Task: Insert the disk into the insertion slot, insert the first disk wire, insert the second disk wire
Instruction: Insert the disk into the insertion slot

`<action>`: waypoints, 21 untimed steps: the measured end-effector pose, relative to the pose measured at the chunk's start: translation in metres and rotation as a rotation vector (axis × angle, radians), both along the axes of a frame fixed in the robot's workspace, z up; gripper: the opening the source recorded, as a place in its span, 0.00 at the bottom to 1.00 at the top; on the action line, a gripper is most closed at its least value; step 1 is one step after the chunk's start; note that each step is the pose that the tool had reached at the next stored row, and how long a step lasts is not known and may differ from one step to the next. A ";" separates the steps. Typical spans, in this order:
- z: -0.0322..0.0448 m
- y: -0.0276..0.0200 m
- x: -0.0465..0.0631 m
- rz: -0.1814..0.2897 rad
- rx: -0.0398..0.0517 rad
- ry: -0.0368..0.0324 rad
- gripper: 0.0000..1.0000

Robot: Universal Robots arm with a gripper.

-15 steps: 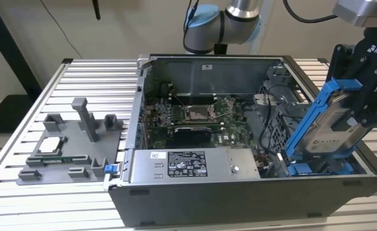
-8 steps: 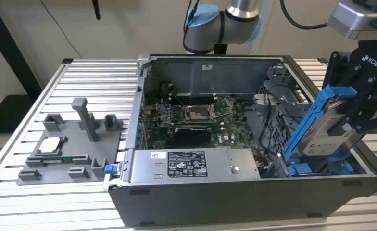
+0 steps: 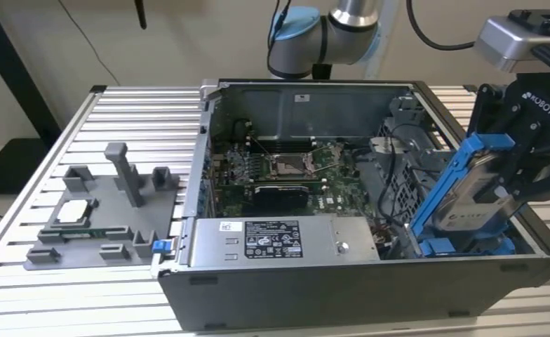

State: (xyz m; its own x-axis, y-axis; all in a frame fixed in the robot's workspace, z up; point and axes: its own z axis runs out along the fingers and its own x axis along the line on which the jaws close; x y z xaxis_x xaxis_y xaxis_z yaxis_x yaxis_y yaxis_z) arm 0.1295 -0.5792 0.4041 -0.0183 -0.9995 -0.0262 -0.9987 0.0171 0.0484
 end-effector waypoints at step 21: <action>-0.0272 0.0008 0.001 0.000 0.0012 0.0005 1.00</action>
State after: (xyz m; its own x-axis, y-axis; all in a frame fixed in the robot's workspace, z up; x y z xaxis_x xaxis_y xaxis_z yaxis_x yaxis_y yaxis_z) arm 0.1303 -0.5785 0.3770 -0.0183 -0.9995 -0.0274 -0.9987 0.0170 0.0490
